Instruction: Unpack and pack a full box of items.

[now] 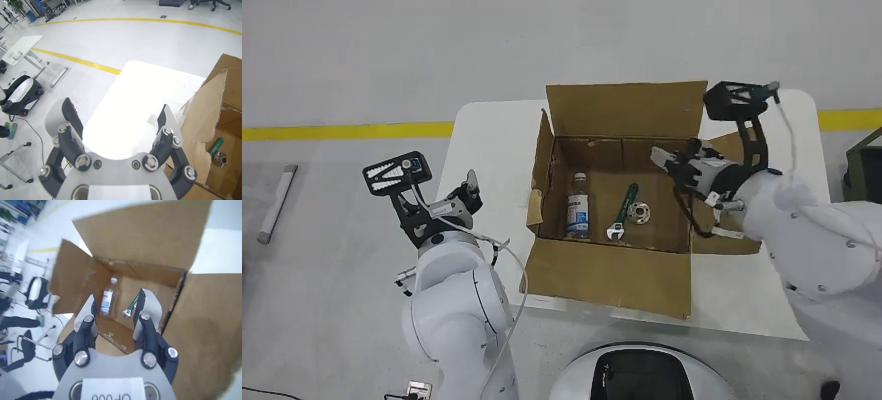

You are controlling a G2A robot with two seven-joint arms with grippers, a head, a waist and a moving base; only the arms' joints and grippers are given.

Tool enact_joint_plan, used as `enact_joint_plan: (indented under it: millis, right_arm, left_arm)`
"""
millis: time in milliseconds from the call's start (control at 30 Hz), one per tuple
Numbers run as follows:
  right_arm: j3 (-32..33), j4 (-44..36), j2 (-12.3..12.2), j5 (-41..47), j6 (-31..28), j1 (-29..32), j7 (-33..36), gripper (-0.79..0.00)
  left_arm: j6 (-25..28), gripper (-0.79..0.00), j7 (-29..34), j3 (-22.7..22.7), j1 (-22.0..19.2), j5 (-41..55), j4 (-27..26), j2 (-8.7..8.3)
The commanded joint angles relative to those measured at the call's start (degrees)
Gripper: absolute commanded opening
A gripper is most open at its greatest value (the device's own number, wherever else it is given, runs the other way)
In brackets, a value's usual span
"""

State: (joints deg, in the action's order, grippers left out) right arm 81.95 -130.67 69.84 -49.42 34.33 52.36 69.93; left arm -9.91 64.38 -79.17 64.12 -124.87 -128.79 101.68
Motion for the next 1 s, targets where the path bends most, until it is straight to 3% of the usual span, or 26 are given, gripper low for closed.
enact_joint_plan:
  millis: [0,67,167,267,400,700,833,967]
  right_arm:
    - [9.50,-1.50,-0.21,4.98,0.25,1.38,-0.22,-0.431]
    - [18.03,-1.05,-0.48,8.47,0.66,2.67,-0.72,-0.508]
    - [27.49,2.21,-0.82,11.90,-0.61,5.36,-1.93,-0.785]
    - [33.14,6.68,-1.09,13.80,-3.63,8.68,-3.85,-0.785]
    - [34.45,10.64,-1.39,13.22,-9.77,13.73,-6.74,-0.785]
    - [26.17,14.22,-1.06,11.86,-16.92,22.50,-15.88,-0.785]
    - [20.27,13.71,-0.73,14.55,-17.16,22.47,-17.29,-0.785]
    - [15.93,8.11,-0.61,16.58,-16.77,22.07,-16.95,-0.785]
  left_arm:
    - [0.00,0.000,0.00,0.00,0.00,0.00,0.00,0.00]
    - [0.00,0.000,0.00,0.00,0.00,0.00,0.00,0.00]
    - [0.00,0.000,0.00,0.00,0.00,0.00,0.00,0.00]
    - [0.00,0.000,0.00,0.00,0.00,0.00,0.00,0.00]
    - [0.00,0.000,0.00,0.00,0.00,0.00,0.00,0.00]
    - [0.00,0.000,0.00,0.00,0.00,0.00,0.00,0.00]
    - [0.00,0.000,0.00,0.00,0.00,0.00,0.00,0.00]
    - [0.00,0.000,0.00,0.00,0.00,0.00,0.00,0.00]
